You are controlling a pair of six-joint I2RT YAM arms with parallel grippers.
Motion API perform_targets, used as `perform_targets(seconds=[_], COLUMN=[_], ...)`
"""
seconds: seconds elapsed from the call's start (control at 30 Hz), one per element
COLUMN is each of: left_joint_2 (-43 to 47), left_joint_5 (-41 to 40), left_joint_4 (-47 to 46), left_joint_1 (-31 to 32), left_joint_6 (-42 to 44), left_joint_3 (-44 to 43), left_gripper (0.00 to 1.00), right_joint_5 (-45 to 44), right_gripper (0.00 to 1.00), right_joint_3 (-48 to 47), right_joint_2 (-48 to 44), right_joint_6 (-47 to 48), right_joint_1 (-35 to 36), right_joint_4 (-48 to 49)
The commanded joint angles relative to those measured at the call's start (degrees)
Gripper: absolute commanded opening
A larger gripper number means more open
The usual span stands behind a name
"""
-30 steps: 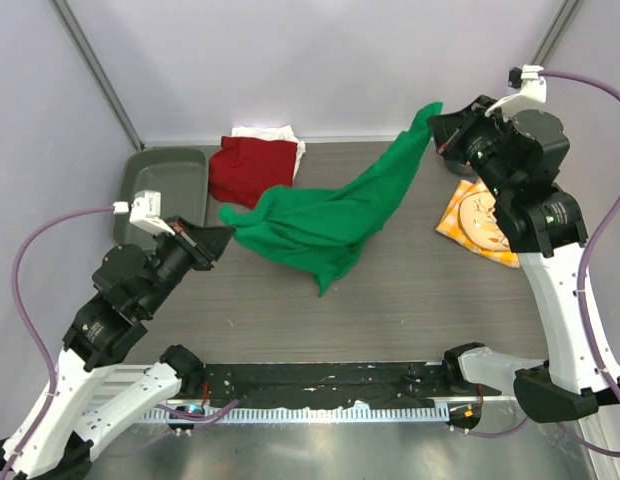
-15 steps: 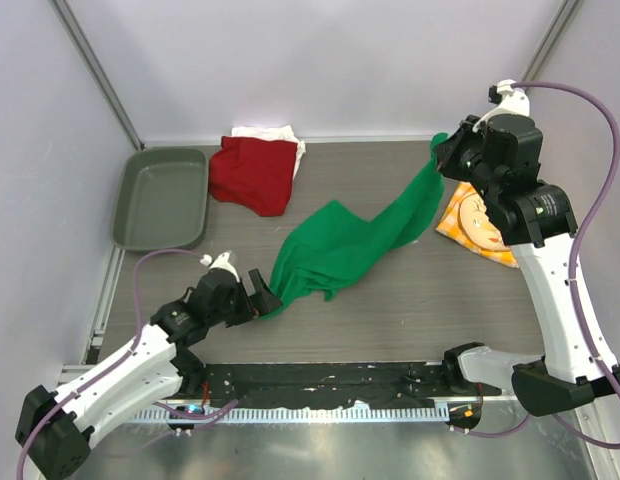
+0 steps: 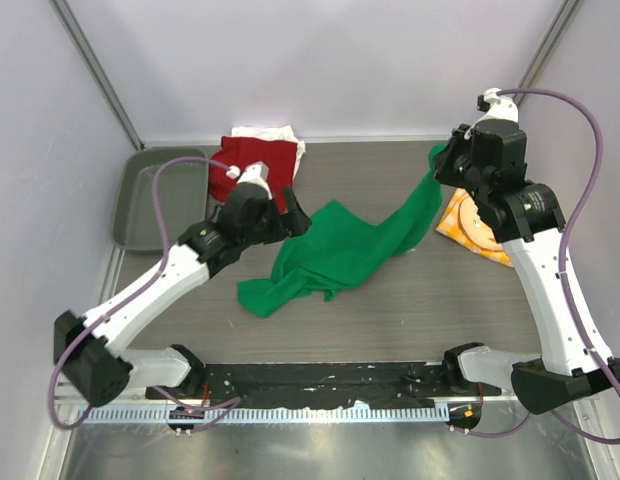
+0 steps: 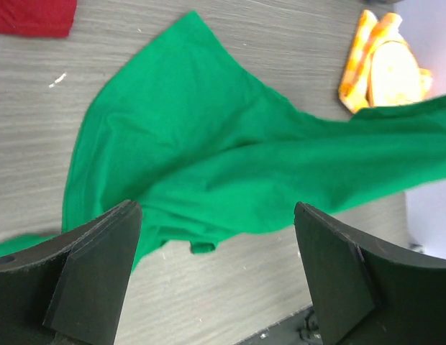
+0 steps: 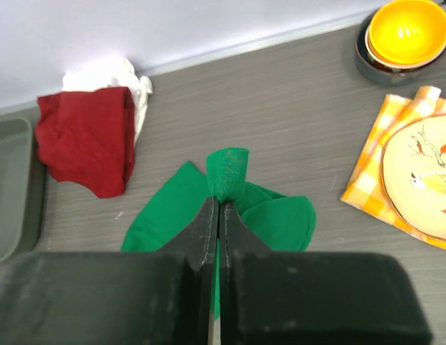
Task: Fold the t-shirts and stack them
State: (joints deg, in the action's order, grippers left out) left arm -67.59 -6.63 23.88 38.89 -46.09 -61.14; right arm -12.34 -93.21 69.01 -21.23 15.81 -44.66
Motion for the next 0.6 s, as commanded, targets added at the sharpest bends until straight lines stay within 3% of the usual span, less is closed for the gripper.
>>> perform_targets(seconds=[0.0,0.1,0.23,0.37,0.57], left_joint_2=[-9.0,-19.7,-34.1,-47.3,-69.2], left_joint_5=[-4.1,-4.1,-3.0,-0.2,-0.2], left_joint_4=[2.6,3.9,7.8,10.0,19.0], left_joint_1=[-0.2,-0.6,-2.2,-3.7,-5.0], left_joint_6=[4.3,7.0,10.1,14.1,19.0], left_joint_3=[-8.2,-17.2,-30.4,-43.5,-69.0], left_gripper=[0.91,0.88,0.76,0.73,0.58], right_joint_5=[-1.8,-2.4,-4.6,-6.1,-6.6], right_gripper=[0.01,0.01,0.01,0.01,0.01], right_joint_3=[2.9,5.5,9.4,12.2,14.0], right_joint_2=[-0.3,-1.0,-1.9,-2.2,-1.9], right_joint_6=[0.6,0.1,-0.2,-0.3,-0.5], right_joint_1=[0.3,0.8,3.0,4.7,5.7], right_joint_4=[2.6,3.4,4.1,4.8,5.9])
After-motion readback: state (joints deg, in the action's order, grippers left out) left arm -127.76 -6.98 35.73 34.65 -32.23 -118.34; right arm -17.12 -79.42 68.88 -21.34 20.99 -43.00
